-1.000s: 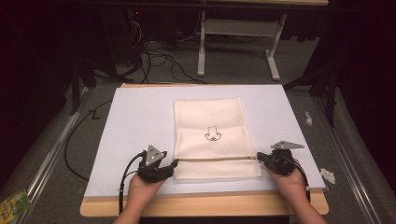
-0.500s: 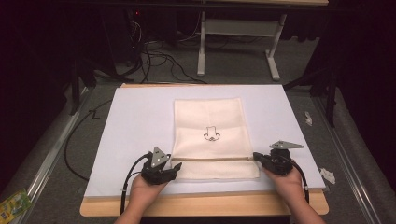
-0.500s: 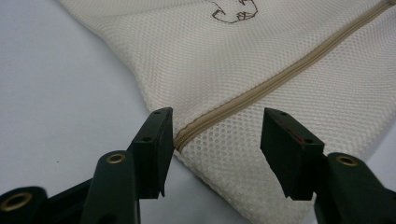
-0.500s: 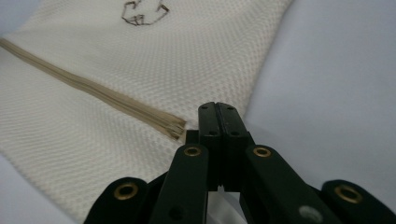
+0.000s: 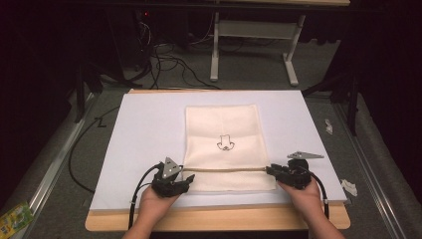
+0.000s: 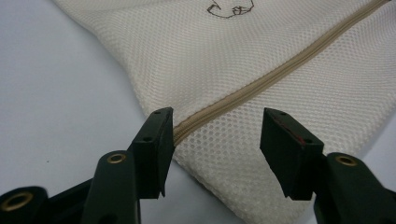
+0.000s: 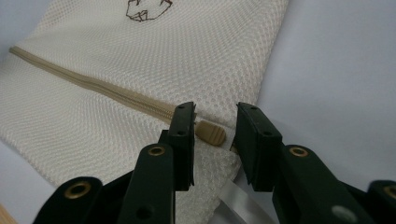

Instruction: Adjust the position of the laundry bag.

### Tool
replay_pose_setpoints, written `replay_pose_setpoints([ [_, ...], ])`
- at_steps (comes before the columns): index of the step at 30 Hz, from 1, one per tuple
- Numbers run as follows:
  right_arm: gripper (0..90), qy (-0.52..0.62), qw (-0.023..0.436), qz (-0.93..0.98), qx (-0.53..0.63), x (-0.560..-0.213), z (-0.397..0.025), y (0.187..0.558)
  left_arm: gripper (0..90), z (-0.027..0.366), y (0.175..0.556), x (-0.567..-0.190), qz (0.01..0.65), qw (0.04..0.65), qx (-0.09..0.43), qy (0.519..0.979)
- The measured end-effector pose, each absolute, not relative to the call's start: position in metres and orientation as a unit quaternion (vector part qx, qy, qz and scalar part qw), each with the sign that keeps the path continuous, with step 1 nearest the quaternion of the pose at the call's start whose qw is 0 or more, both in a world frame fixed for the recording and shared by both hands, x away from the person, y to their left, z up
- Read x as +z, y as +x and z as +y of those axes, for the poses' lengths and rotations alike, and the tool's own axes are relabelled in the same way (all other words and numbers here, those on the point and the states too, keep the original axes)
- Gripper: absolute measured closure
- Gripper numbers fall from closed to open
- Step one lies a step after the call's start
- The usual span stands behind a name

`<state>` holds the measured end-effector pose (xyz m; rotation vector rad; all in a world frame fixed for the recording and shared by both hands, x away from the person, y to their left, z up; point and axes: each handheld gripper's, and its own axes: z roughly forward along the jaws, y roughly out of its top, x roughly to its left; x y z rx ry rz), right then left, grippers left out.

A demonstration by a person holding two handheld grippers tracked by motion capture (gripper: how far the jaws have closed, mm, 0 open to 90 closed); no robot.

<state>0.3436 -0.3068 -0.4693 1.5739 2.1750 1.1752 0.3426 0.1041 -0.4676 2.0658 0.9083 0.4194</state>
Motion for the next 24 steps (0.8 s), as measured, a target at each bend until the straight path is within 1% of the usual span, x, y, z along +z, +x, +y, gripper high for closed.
replay_pose_setpoints([
  [3, 76.6, 0.528, 0.088, 0.734, 0.417, -0.468, -0.307, 0.344, 47.4, 0.102, 0.342, -0.469, 0.355, 0.4, 0.167, 0.828],
  [6, 80.3, 0.518, 0.087, 0.739, 0.421, -0.466, -0.302, 0.342, 50.1, 0.099, 0.344, -0.473, 0.352, 0.384, 0.161, 0.838],
  [7, 80.9, 0.514, 0.08, 0.74, 0.427, -0.464, -0.3, 0.341, 50.8, 0.099, 0.344, -0.474, 0.352, 0.382, 0.16, 0.84],
  [9, 81.8, 0.505, 0.081, 0.745, 0.428, -0.463, -0.296, 0.34, 51.4, 0.097, 0.344, -0.475, 0.348, 0.379, 0.157, 0.843],
  [13, 81.0, 0.496, 0.09, 0.749, 0.43, -0.458, -0.289, 0.339, 51.9, 0.096, 0.344, -0.475, 0.344, 0.378, 0.156, 0.845],
  [17, 81.1, 0.488, 0.069, 0.75, 0.441, -0.459, -0.29, 0.339, 52.0, 0.096, 0.345, -0.476, 0.348, 0.382, 0.15, 0.843],
  [19, 79.1, 0.47, 0.053, 0.759, 0.447, -0.459, -0.284, 0.338, 52.4, 0.096, 0.345, -0.476, 0.348, 0.386, 0.146, 0.842],
  [20, 77.8, 0.463, 0.052, 0.762, 0.45, -0.459, -0.281, 0.337, 52.4, 0.096, 0.345, -0.476, 0.348, 0.387, 0.146, 0.841],
  [21, 76.4, 0.456, 0.055, 0.764, 0.452, -0.458, -0.279, 0.337, 52.4, 0.096, 0.345, -0.476, 0.347, 0.391, 0.146, 0.84],
  [24, 71.2, 0.456, 0.09, 0.761, 0.452, -0.451, -0.279, 0.336, 52.3, 0.099, 0.344, -0.472, 0.346, 0.41, 0.145, 0.831],
])
